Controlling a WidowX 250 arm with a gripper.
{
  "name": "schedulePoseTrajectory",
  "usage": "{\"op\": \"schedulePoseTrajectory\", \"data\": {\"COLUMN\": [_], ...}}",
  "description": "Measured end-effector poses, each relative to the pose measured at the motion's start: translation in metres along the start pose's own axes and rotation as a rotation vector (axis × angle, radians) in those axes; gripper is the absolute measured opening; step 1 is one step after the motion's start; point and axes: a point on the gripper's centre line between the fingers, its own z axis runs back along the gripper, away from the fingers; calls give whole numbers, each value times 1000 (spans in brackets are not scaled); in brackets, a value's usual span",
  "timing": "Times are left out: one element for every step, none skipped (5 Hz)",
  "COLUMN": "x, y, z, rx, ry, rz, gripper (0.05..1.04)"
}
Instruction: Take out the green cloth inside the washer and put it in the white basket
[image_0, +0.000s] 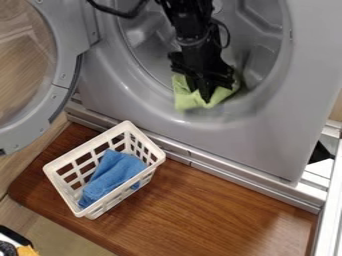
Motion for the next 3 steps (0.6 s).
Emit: {"op": "schedulePoseTrajectory", "data": {"x": [-6, -33, -65], "y": [4, 9, 22], "z": [29, 53, 57], "rx": [-24, -34, -39], "ry": [-42, -18, 18], "rz": [6, -3, 0], "gripper": [85, 85, 85]}}
